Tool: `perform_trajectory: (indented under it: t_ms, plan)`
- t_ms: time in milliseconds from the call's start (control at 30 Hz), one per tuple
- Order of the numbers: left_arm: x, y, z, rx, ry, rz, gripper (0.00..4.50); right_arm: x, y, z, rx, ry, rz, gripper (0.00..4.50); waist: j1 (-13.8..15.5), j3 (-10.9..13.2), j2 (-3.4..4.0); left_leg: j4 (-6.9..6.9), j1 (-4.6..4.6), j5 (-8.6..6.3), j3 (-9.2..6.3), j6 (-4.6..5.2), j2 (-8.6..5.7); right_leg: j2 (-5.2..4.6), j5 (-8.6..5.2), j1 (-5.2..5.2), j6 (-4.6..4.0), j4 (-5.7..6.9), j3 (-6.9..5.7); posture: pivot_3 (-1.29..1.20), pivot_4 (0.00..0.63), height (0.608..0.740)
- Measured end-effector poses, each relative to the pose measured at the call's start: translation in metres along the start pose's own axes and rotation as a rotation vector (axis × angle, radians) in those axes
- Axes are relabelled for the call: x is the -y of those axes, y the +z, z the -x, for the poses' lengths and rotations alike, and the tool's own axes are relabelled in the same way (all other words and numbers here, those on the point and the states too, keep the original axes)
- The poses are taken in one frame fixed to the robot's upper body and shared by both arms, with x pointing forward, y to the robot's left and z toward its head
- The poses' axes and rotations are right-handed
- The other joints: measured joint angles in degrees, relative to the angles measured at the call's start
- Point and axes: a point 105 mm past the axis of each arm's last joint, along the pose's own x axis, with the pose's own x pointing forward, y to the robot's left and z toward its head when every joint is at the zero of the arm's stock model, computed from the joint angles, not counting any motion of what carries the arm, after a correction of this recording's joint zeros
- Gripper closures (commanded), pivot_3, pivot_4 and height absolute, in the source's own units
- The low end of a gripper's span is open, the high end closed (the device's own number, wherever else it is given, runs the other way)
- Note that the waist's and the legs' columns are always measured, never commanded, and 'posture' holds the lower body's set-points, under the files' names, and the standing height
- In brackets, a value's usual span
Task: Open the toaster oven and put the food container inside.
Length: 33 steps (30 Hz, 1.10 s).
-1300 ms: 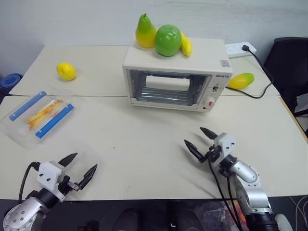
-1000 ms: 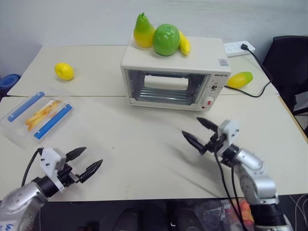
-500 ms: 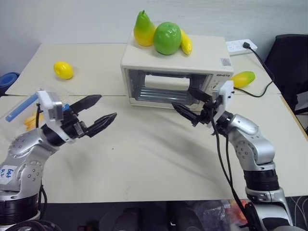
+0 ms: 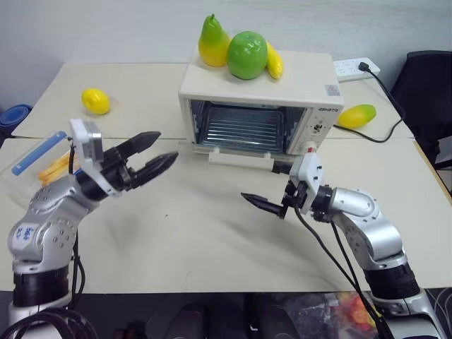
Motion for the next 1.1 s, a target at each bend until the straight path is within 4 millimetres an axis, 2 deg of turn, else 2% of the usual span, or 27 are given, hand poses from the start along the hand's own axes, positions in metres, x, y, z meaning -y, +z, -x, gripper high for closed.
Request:
perform_trajectory:
  t_ms: [133, 267, 300, 467, 533, 633, 700, 767, 967, 1033, 1100]
  plan:
    - [-0.024, -0.010, -0.026, -0.033, 0.029, -0.039, 3.06, -0.002, -0.003, 0.002, 0.002, -0.012, 0.034, 0.00, 0.08, 0.00, -0.01, 0.00, -0.07, 0.00, -0.03, 0.00, -0.02, -0.01, 0.00, -0.04, 0.00, -0.04, -0.14, 0.00, 0.150, 0.740]
    - [-0.034, -0.027, -0.048, -0.073, 0.022, -0.044, 4.32, -0.003, -0.004, 0.002, 0.002, -0.020, 0.068, 0.00, 0.01, 0.00, -0.01, 0.10, -0.15, -0.01, 0.00, 0.00, -0.03, -0.12, 0.00, -0.14, 0.00, 0.23, -0.51, 0.00, 0.150, 0.740]
    - [-0.034, -0.033, -0.052, -0.088, 0.016, -0.043, 4.46, -0.003, -0.004, 0.002, 0.002, -0.021, 0.071, 0.00, -0.09, -0.01, -0.01, 0.12, -0.16, -0.01, 0.02, 0.01, -0.03, -0.13, 0.00, -0.16, -0.01, 0.26, -0.53, 0.00, 0.150, 0.740]
    - [-0.044, -0.062, -0.061, -0.157, 0.044, -0.039, 4.46, -0.006, -0.012, 0.005, -0.010, -0.048, 0.078, 0.00, -0.05, 0.00, -0.02, 0.41, -0.21, -0.02, 0.02, -0.01, -0.02, -0.14, 0.00, -0.21, -0.01, 0.33, -0.56, 0.00, 0.150, 0.740]
    - [-0.040, -0.067, -0.062, -0.174, 0.011, -0.048, 4.46, -0.008, -0.017, 0.009, -0.017, -0.062, 0.071, 0.00, 0.05, 0.00, -0.02, 0.46, -0.23, -0.02, 0.01, -0.01, -0.02, -0.15, 0.01, -0.20, -0.01, 0.34, -0.56, 0.00, 0.150, 0.740]
    - [-0.025, -0.083, -0.060, -0.231, -0.088, -0.091, 4.46, -0.020, -0.038, 0.033, -0.054, -0.123, 0.021, 0.00, 0.92, -0.02, 0.00, 0.43, -0.22, -0.06, 0.01, 0.03, -0.03, -0.17, 0.01, -0.19, -0.01, 0.38, -0.56, 0.00, 0.150, 0.740]
    - [-0.017, -0.097, -0.057, -0.263, -0.128, -0.093, 4.46, -0.029, -0.055, 0.058, -0.111, -0.178, -0.022, 0.00, 1.61, -0.01, -0.01, 0.56, -0.33, -0.11, 0.00, 0.09, -0.03, -0.17, 0.01, -0.20, -0.01, 0.41, -0.58, 0.00, 0.150, 0.740]
    - [-0.014, -0.105, -0.053, -0.285, -0.138, -0.097, 4.46, -0.034, -0.062, 0.081, -0.149, -0.243, -0.052, 0.00, 1.79, -0.01, -0.01, 0.72, -0.36, -0.16, 0.06, 0.15, -0.06, -0.20, 0.01, -0.19, -0.01, 0.35, -0.53, 0.00, 0.150, 0.740]
    - [-0.004, -0.126, -0.042, -0.311, -0.142, -0.134, 4.46, -0.025, -0.037, 0.131, -0.124, -0.396, -0.015, 0.00, 1.42, -0.01, -0.01, 0.67, 0.13, -0.19, 0.03, 0.12, 0.01, -0.15, 0.02, 0.25, 0.01, 0.32, -0.53, 0.00, 0.150, 0.740]
    - [-0.002, -0.127, -0.038, -0.298, -0.127, -0.151, 4.46, -0.021, -0.034, 0.140, -0.132, -0.421, -0.018, 0.00, 1.32, -0.01, -0.01, 0.67, 0.20, -0.21, 0.02, 0.13, 0.04, -0.15, 0.02, 0.33, 0.01, 0.29, -0.52, 0.00, 0.150, 0.740]
    - [0.000, -0.129, -0.028, -0.278, -0.088, -0.166, 4.46, -0.017, -0.030, 0.140, -0.112, -0.430, -0.025, 0.00, 1.14, -0.02, 0.02, 0.58, 0.40, -0.24, 0.04, 0.12, 0.07, -0.15, 0.01, 0.46, -0.01, 0.26, -0.50, 0.00, 0.150, 0.740]
